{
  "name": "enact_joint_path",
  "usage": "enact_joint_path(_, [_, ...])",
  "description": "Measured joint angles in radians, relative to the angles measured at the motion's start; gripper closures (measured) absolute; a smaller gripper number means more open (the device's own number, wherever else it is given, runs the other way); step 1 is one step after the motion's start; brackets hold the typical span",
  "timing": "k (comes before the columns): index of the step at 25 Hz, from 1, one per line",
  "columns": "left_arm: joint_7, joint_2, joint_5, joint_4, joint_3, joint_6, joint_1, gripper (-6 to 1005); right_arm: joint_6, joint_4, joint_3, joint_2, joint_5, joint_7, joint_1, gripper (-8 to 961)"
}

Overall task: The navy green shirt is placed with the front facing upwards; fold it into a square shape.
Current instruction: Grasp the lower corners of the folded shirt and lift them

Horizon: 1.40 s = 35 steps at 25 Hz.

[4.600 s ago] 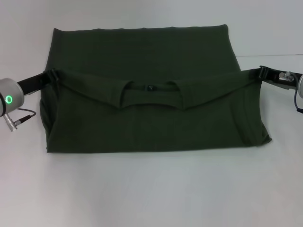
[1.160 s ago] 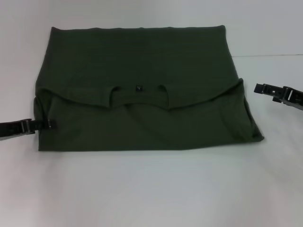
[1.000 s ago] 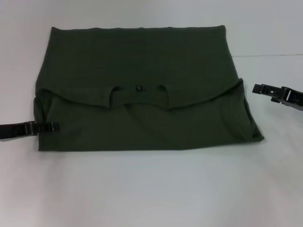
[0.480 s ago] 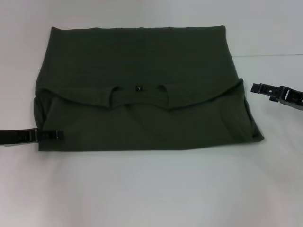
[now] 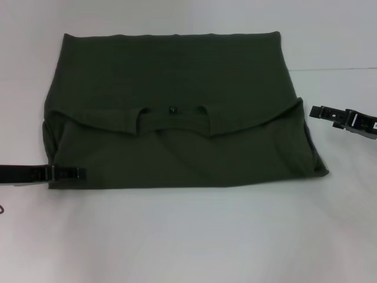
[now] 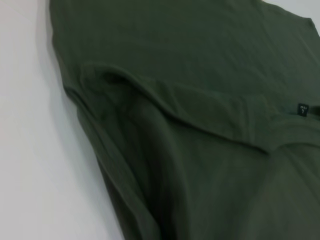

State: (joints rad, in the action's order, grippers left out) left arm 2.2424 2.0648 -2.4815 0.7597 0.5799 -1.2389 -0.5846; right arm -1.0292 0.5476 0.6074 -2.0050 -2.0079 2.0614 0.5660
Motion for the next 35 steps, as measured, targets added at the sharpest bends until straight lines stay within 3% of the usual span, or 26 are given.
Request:
enact_joint_path(16, [-0.002, 0.000, -0.008, 0.007, -0.002, 0.008, 0.000, 515, -0.001, 0.000, 0.000, 0.000, -0.002, 0.000, -0.002, 28])
enact_joint_path(24, [-0.018, 0.000, -0.008, 0.008, 0.019, 0.007, -0.002, 870, -0.032, 0.018, 0.017, 0.004, -0.003, 0.001, 0.000, 28])
enact_joint_path(26, [-0.018, 0.000, -0.008, 0.009, 0.021, 0.008, -0.003, 959, -0.068, 0.038, 0.045, 0.015, -0.006, 0.021, -0.001, 29])
enact_joint_path(29, [-0.018, -0.001, -0.008, 0.012, 0.017, 0.009, -0.003, 978, -0.146, 0.084, 0.104, 0.057, -0.053, 0.142, 0.006, 29])
enact_joint_path(32, [-0.018, -0.002, -0.008, 0.015, 0.016, 0.009, -0.003, 978, -0.227, 0.124, 0.156, 0.108, -0.195, 0.351, 0.044, 63])
enact_joint_path(35, [-0.018, -0.003, -0.008, 0.018, 0.017, 0.010, -0.004, 978, -0.286, 0.137, 0.171, 0.142, -0.367, 0.510, 0.101, 113])
